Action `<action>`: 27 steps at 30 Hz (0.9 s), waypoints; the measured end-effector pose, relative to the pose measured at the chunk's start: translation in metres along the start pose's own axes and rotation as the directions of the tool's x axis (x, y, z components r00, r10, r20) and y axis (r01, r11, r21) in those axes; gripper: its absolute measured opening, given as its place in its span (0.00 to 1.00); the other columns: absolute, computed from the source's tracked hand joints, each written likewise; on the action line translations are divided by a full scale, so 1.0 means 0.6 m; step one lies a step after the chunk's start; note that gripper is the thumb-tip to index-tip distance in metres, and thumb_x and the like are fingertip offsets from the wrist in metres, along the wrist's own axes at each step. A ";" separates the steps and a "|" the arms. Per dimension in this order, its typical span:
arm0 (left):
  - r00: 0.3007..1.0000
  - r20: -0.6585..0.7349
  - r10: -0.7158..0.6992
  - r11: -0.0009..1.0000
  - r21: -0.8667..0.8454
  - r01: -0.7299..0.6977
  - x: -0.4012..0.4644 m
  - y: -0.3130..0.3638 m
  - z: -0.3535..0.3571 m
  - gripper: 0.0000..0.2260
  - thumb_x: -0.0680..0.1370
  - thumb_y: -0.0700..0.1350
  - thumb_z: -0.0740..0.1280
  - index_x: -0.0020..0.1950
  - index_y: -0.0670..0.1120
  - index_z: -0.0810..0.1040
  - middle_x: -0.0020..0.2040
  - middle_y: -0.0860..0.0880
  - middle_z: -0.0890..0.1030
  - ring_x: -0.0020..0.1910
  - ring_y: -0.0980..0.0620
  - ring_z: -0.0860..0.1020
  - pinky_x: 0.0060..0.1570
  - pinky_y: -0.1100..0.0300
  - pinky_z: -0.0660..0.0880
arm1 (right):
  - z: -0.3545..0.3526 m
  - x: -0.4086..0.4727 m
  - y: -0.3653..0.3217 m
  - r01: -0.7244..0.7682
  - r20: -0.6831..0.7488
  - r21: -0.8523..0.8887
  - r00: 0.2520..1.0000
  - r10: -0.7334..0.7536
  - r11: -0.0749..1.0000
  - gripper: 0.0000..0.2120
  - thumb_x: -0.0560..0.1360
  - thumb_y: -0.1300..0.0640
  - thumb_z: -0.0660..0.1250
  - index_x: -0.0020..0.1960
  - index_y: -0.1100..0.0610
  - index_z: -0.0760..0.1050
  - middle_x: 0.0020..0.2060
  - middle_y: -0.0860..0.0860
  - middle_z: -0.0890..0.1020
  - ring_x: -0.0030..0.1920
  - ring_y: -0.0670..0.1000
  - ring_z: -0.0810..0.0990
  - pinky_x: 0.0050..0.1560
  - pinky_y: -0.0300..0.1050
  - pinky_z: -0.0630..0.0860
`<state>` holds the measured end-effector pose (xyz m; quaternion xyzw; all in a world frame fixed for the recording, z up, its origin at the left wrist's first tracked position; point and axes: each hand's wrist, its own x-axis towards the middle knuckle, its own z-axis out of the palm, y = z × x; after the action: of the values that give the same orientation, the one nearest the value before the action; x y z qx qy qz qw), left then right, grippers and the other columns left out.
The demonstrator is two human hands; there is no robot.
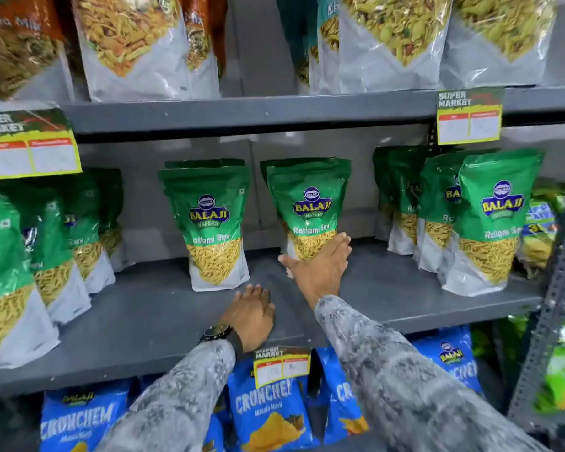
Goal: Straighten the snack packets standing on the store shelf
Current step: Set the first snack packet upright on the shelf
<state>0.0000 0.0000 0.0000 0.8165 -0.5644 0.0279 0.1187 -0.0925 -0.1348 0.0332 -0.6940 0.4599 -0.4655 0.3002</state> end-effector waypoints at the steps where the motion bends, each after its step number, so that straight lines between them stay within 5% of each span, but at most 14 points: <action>1: 1.000 0.011 -0.005 1.000 0.002 0.005 0.002 -0.003 0.003 0.23 0.83 0.49 0.48 0.76 0.42 0.61 0.80 0.42 0.59 0.80 0.45 0.53 0.79 0.46 0.50 | 0.006 0.009 -0.003 -0.005 -0.033 0.001 0.999 0.005 1.000 0.73 0.61 0.34 0.82 0.83 0.65 0.37 0.84 0.62 0.46 0.84 0.63 0.45 0.82 0.59 0.47; 10: 0.999 0.042 -0.025 1.000 0.010 0.025 0.007 -0.007 0.006 0.25 0.83 0.51 0.47 0.79 0.43 0.56 0.81 0.44 0.56 0.81 0.46 0.52 0.79 0.49 0.48 | 0.050 0.063 -0.013 -0.008 -0.155 0.060 0.988 0.017 0.998 0.74 0.58 0.37 0.85 0.83 0.64 0.41 0.83 0.62 0.55 0.83 0.61 0.53 0.81 0.67 0.51; 15: 0.999 0.036 -0.031 1.000 0.007 0.030 0.005 -0.003 0.004 0.25 0.83 0.51 0.47 0.79 0.43 0.56 0.81 0.44 0.56 0.81 0.47 0.52 0.79 0.50 0.48 | 0.059 0.063 0.002 0.050 -0.211 0.032 0.976 -0.042 0.998 0.66 0.63 0.46 0.85 0.83 0.66 0.46 0.78 0.65 0.63 0.78 0.66 0.63 0.79 0.62 0.60; 27: 0.998 0.055 -0.038 0.999 -0.016 0.039 0.003 -0.001 -0.002 0.25 0.83 0.50 0.48 0.79 0.43 0.56 0.81 0.44 0.56 0.81 0.48 0.52 0.79 0.51 0.47 | 0.023 0.029 0.002 0.074 -0.201 0.057 0.978 -0.062 0.996 0.63 0.65 0.49 0.84 0.83 0.66 0.46 0.76 0.65 0.65 0.75 0.67 0.65 0.75 0.63 0.61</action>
<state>0.0011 -0.0010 0.0015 0.8267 -0.5516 -0.0017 0.1109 -0.0777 -0.1513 0.0330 -0.6495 0.4484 -0.5569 0.2587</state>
